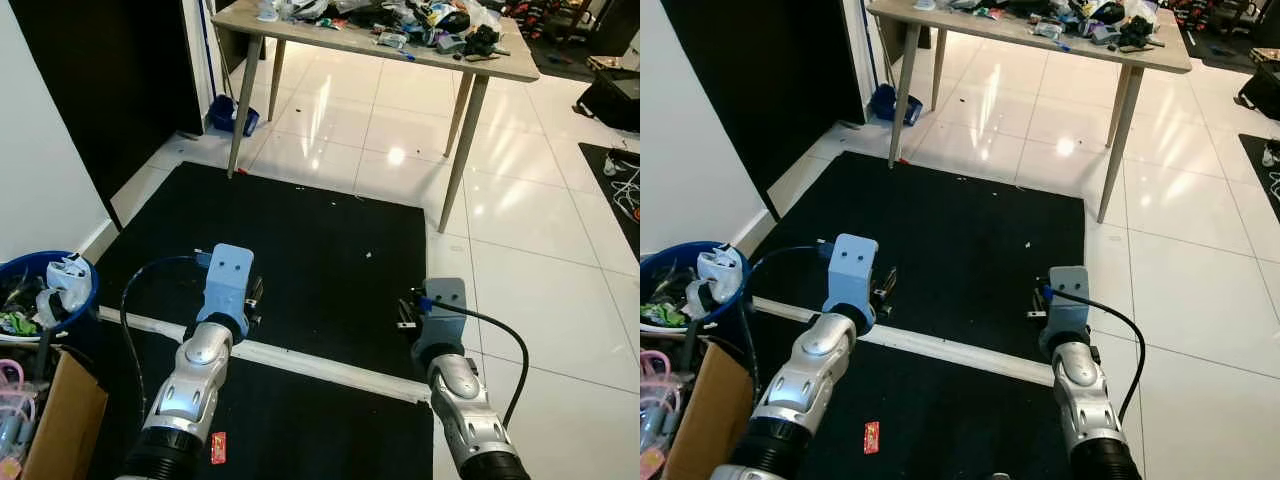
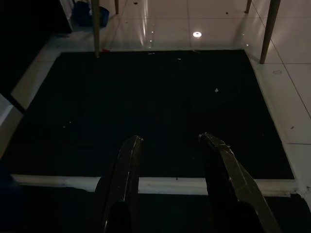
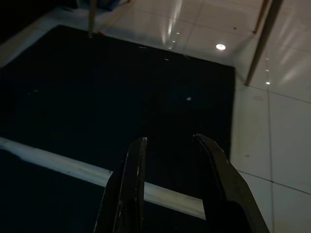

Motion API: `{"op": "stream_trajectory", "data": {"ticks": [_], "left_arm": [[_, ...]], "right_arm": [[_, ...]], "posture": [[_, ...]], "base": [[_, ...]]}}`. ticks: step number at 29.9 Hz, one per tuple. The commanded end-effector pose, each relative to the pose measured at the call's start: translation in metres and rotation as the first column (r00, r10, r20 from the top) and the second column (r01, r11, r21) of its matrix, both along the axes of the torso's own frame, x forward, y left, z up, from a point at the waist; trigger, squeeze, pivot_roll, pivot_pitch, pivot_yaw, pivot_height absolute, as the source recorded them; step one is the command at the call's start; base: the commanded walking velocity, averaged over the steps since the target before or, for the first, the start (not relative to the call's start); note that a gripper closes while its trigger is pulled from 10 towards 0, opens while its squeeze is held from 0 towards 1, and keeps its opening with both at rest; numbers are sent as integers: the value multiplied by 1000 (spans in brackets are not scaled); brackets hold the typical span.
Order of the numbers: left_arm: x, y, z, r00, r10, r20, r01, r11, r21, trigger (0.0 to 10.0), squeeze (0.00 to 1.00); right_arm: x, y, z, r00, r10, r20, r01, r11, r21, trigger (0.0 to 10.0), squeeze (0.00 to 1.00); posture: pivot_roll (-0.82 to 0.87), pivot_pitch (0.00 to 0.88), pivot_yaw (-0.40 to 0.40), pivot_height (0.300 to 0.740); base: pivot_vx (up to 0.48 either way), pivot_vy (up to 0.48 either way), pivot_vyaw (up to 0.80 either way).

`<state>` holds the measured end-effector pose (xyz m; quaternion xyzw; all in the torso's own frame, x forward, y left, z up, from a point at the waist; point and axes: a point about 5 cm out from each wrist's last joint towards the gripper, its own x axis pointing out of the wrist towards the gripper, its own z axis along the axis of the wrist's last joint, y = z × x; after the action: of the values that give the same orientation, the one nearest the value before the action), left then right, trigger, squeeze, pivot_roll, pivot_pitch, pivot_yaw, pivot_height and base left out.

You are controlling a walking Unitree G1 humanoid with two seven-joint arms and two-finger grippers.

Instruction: Picking trash to rubbish bin

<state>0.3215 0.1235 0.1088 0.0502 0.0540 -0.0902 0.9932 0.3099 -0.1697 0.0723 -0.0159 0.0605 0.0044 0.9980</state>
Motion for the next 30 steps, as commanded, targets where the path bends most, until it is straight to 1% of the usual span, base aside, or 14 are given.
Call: {"op": "stream_trajectory", "data": {"ticks": [1, 6, 15, 17, 21, 26, 30], "left_arm": [[0, -4, 3, 1000, -16, 12, 16, 1000, -17, 10000, 0], [-3, 0, 0, 1000, -15, 9, 15, 1000, -17, 10000, 0], [-3, 2, 1, 1000, -6, 14, 7, 1000, -26, 10000, 0], [-4, 1, 2, 1000, -10, 19, 11, 1000, -27, 10000, 0], [-5, 1, 2, 1000, -12, 22, 13, 999, -29, 10000, 0], [-7, 2, 1, 1000, -11, 19, 12, 1000, -26, 10000, 0], [-8, 3, 0, 1000, -14, 16, 14, 1000, -22, 10000, 0]], "right_arm": [[0, 1, -3, 1000, 1, -18, -1, 1000, 6, 10000, 0], [1, 0, 1, 1000, -13, -1, 13, 1000, 13, 10000, 0], [3, 1, 2, 1000, 1, 3, -1, 1000, 12, 10000, 0], [4, 3, 2, 1000, 16, 3, -16, 1000, -7, 10000, 0], [4, 3, 1, 1000, 18, 1, -18, 1000, -13, 10000, 0], [4, 1, 0, 1000, 0, -2, 0, 1000, 7, 10000, 0], [3, -2, 1, 1000, -8, 0, 8, 1000, 18, 10000, 0]], "posture": [[-20, 131, -10, 740], [-20, 128, -11, 740], [-14, 118, -26, 740], [-13, 117, -30, 740], [-8, 114, -36, 740], [-10, 110, -32, 740], [-10, 109, -31, 740]], "base": [[307, 0, 0], [322, 0, 0], [324, 0, 0], [322, 0, 0], [322, 0, 0], [324, 0, 0], [322, 0, -702]]}}
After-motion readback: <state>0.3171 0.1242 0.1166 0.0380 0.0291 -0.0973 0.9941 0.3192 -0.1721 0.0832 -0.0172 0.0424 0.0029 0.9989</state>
